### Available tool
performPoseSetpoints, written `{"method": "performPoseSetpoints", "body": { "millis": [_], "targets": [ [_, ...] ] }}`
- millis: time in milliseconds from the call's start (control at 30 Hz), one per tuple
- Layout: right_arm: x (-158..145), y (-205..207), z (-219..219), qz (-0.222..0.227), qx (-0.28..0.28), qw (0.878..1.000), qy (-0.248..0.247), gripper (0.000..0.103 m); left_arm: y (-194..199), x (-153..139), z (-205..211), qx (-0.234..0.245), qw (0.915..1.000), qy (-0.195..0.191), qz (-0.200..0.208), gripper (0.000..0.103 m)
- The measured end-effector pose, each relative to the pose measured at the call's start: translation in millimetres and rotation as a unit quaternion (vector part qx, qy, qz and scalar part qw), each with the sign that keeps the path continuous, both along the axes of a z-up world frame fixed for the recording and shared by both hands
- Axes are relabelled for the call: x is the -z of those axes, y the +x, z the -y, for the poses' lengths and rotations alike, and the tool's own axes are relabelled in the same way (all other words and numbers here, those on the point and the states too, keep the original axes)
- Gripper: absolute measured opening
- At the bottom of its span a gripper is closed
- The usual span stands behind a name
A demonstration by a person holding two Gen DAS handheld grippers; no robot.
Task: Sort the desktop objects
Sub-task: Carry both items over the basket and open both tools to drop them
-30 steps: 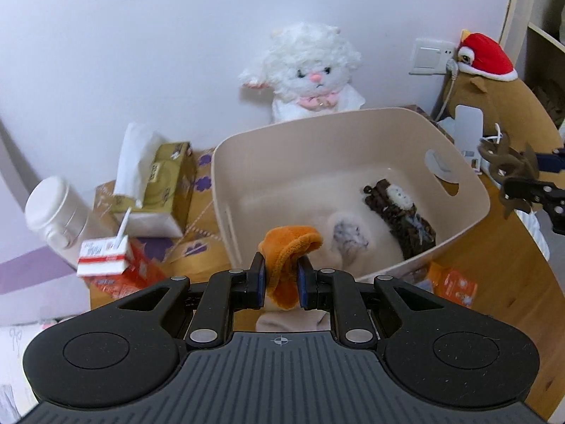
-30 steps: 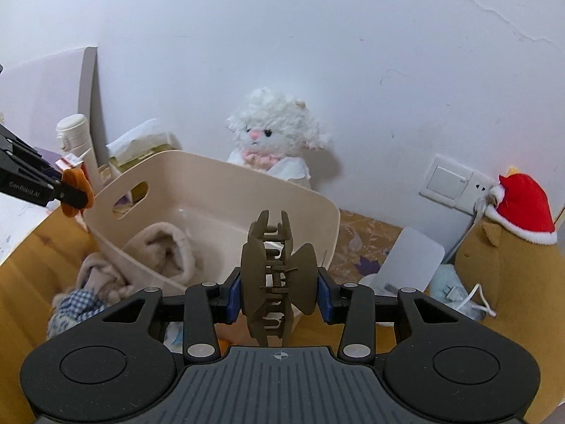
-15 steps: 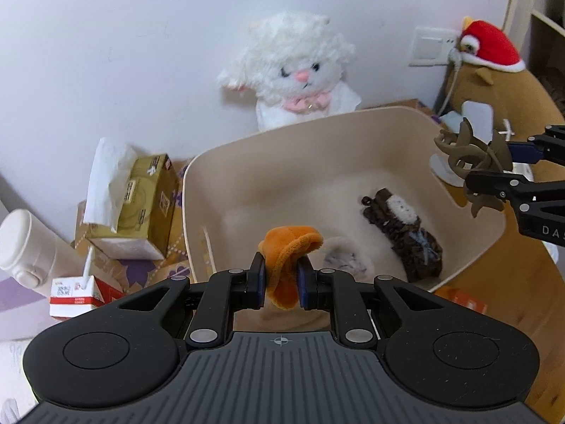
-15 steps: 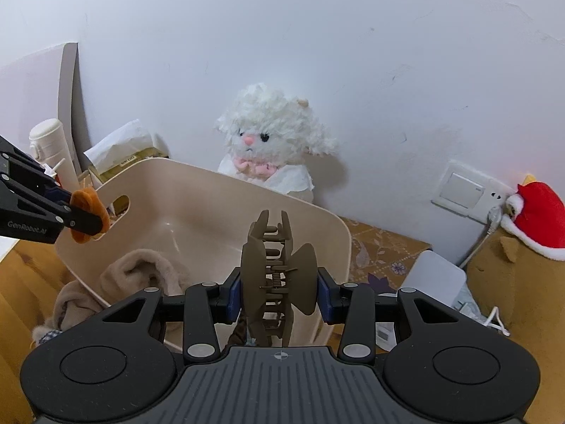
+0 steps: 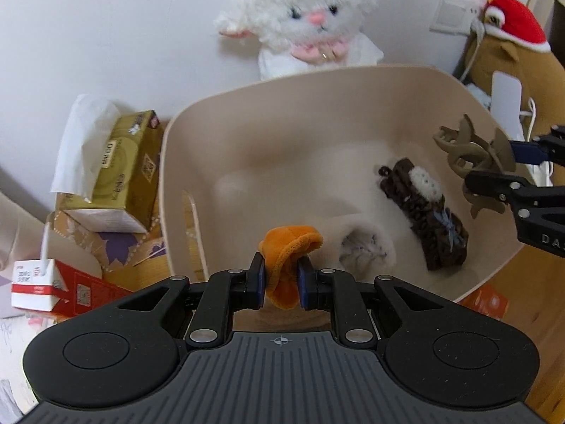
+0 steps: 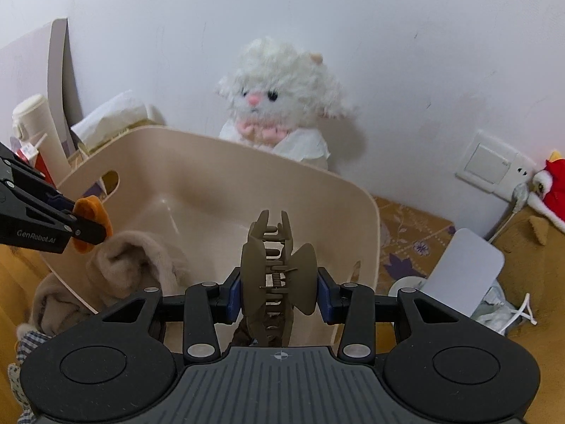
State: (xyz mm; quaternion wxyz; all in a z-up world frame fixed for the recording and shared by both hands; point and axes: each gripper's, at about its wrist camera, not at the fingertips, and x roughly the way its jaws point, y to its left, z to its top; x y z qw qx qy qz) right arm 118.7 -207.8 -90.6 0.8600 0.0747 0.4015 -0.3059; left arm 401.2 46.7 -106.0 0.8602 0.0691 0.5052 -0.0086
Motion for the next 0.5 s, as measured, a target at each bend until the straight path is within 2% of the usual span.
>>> {"method": "performPoseSetpoints", "body": {
  "millis": [133,267,300,333,400,433,467,500],
  "targets": [
    [13.3,7.0,5.6,-0.031,-0.002,0.999,0.016,0.039,3.0,8.7,3.7,0.007,0.9999,0.004,-0.014,0.018],
    [20.8,7.3,7.2,-0.043,-0.003,0.999,0.033,0.039,3.9,14.4,6.6,0.014,0.9995,0.009,-0.026,0.018],
    [21.3,6.9,6.1,-0.043,-0.005,0.999,0.034,0.046,3.3,15.2,6.8,0.014,0.9995,0.008,-0.026,0.018],
    [20.9,7.0,4.9,-0.043,-0.008,0.999,0.031,0.049,2.5,15.5,6.8,0.012,0.9996,0.007,-0.025,0.019],
    [18.7,7.1,1.8,-0.045,-0.014,0.999,0.025,0.051,1.7,15.1,6.6,0.008,0.9997,0.006,-0.024,0.031],
    [16.8,7.0,0.1,-0.045,-0.017,0.999,0.023,0.053,1.3,14.4,6.7,0.008,0.9997,0.003,-0.024,0.033],
    [15.5,7.1,-0.2,-0.046,-0.018,0.999,0.021,0.059,0.8,13.4,7.2,0.009,0.9997,0.001,-0.024,0.039],
    [13.9,7.1,-0.6,-0.045,-0.018,0.999,0.019,0.063,0.8,11.5,8.6,0.007,0.9997,0.004,-0.023,0.052]
  ]
}}
